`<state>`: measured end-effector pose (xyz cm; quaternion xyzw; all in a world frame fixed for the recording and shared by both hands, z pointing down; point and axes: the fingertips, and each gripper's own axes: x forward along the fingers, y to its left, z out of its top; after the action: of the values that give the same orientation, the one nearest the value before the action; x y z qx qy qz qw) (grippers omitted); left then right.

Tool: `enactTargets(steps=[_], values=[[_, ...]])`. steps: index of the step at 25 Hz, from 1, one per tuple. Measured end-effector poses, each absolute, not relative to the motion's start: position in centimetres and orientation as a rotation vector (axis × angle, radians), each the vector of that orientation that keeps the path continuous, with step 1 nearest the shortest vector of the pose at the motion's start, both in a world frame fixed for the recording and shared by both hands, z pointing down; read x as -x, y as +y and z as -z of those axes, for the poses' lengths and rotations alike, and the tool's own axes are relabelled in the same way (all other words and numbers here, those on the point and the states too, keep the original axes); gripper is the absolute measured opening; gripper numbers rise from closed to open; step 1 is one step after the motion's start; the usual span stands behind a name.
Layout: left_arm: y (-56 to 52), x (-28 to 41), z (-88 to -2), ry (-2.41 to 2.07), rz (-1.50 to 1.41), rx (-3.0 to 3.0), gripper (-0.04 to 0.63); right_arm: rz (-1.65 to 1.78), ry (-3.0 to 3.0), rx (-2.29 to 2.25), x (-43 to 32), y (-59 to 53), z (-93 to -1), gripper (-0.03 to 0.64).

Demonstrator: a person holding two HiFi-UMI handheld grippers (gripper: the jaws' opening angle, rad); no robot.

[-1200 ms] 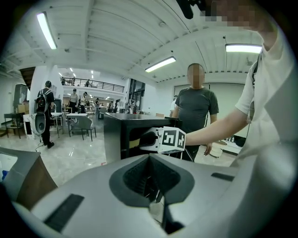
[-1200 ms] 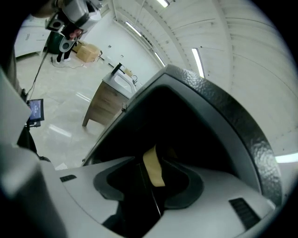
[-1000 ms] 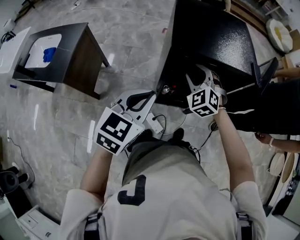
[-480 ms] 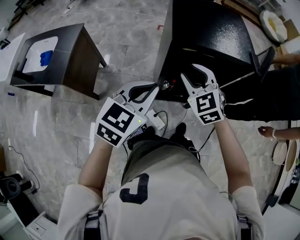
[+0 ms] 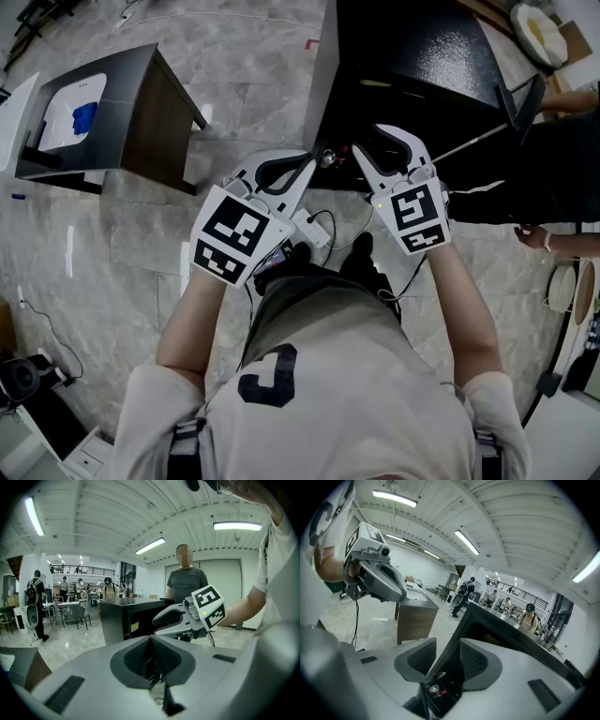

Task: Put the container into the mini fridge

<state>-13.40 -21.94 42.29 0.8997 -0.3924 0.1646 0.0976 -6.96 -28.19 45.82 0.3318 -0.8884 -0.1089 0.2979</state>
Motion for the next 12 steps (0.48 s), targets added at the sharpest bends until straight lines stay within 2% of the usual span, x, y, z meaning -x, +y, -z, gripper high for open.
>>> enactTargets(steps=[12], values=[[-20.5, 12.3, -41.9, -1.183, -0.455, -2.635, 0.057, 0.181, -2.483, -0.847, 7.4, -25.3, -43.3, 0.166]])
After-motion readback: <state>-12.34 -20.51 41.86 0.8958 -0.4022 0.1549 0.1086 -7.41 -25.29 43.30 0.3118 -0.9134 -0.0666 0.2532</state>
